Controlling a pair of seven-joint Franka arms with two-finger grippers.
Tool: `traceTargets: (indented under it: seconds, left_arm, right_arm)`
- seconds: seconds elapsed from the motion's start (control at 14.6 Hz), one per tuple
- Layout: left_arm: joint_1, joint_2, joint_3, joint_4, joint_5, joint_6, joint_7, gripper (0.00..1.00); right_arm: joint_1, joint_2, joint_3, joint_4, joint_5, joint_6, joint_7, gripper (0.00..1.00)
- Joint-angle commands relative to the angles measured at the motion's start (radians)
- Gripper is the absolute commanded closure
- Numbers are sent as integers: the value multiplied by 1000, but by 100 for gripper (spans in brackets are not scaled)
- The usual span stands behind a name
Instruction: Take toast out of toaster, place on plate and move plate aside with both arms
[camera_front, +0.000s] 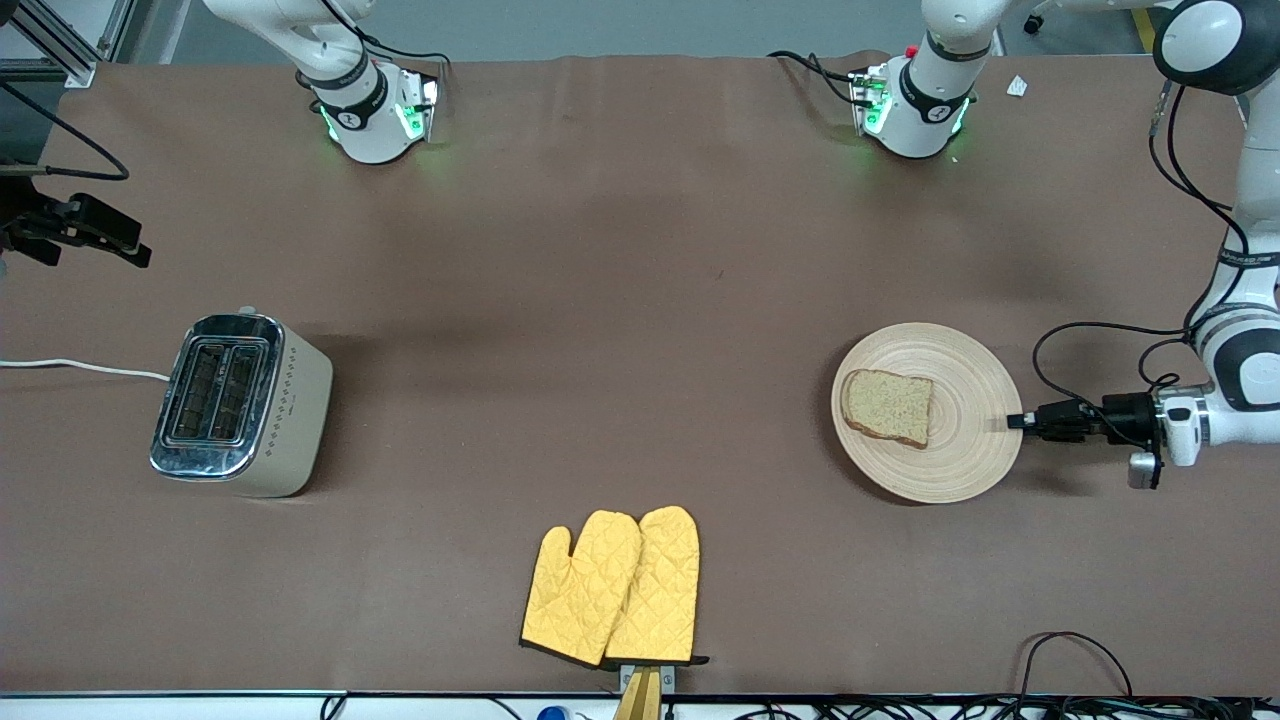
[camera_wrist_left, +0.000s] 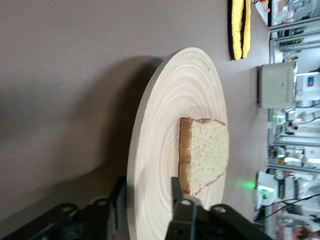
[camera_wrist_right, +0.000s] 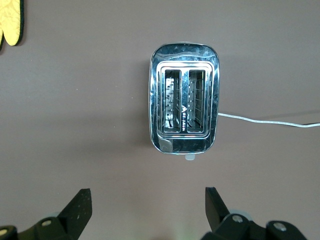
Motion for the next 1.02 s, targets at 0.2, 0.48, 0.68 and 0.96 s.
traceTargets:
  seconds: [0.2, 0.48, 0.68, 0.96]
  left_arm:
    - [-74, -94, -66, 175, 348, -37, -12, 0]
    - [-139, -279, -67, 179, 382, -37, -264, 0]
    - [-192, -376, -69, 177, 392, -37, -391, 0]
    - [-268, -479, -69, 174, 480, -69, -553, 0]
  right_arm:
    - [-8, -15, -6, -4, 4, -9, -19, 0]
    - [-24, -15, -4, 2, 4, -10, -114, 0]
    - [-18, -14, -3, 9, 2, -12, -108, 0]
    - [-19, -14, -9, 10, 2, -12, -108, 0]
